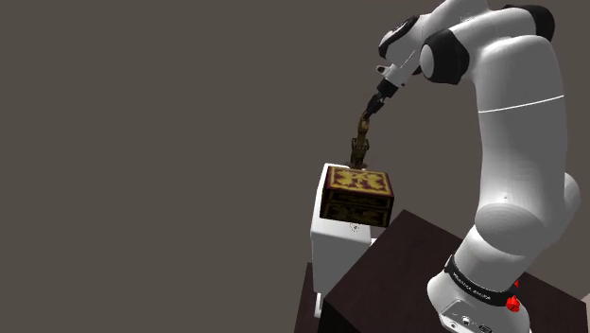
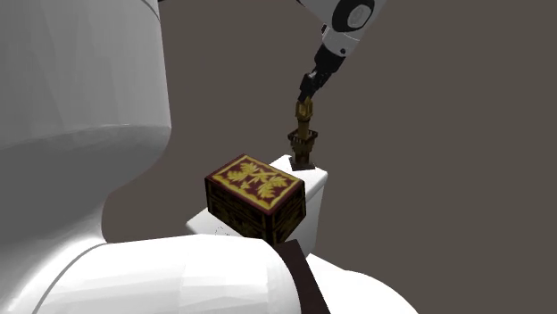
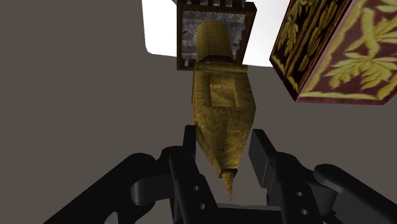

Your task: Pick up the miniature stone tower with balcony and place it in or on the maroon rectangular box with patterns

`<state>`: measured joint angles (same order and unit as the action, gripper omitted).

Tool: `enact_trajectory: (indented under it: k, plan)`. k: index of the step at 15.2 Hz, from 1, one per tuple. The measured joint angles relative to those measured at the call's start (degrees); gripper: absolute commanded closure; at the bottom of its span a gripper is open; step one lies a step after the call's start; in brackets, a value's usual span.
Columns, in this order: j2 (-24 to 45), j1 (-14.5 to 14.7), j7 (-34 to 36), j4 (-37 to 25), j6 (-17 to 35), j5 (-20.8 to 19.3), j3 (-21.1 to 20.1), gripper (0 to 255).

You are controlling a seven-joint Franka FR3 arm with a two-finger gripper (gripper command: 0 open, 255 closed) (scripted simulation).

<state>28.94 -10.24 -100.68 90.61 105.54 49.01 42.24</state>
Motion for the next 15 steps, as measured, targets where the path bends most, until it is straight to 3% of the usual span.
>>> enact_trajectory:
  k: [15]
  plan:
    - [-2.59,-0.63,5.54,-7.52,-7.72,-2.99,1.37,255]
